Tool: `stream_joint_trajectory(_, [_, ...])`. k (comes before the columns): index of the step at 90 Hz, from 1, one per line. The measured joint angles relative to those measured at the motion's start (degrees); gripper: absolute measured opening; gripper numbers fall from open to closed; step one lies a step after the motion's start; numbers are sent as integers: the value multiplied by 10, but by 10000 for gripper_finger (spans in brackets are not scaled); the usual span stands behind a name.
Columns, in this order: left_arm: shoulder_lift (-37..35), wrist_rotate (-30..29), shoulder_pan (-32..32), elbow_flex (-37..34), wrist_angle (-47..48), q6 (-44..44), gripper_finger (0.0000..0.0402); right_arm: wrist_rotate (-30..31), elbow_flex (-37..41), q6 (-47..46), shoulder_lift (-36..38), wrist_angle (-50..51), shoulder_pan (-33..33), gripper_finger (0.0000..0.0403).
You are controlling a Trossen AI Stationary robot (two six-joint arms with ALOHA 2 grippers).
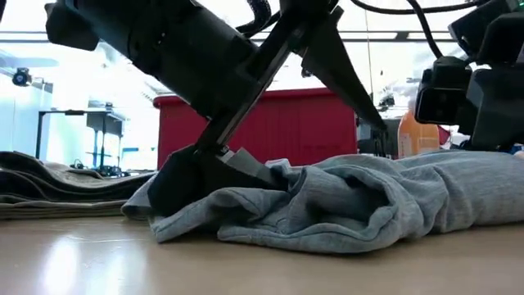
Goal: Fold laundry
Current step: Fold the gray shirt
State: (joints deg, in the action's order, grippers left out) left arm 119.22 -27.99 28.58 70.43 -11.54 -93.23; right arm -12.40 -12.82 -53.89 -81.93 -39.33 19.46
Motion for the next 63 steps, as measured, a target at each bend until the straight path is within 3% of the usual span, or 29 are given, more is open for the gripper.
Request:
stream_joint_trajectory(41, [0, 6, -1, 0, -3, 2, 24, 0, 0, 7, 0, 1, 0, 7])
stream_joint_trajectory(63, [-21, 45, 1, 0, 0, 9, 1, -62, 1, -31, 47, 10, 6, 1])
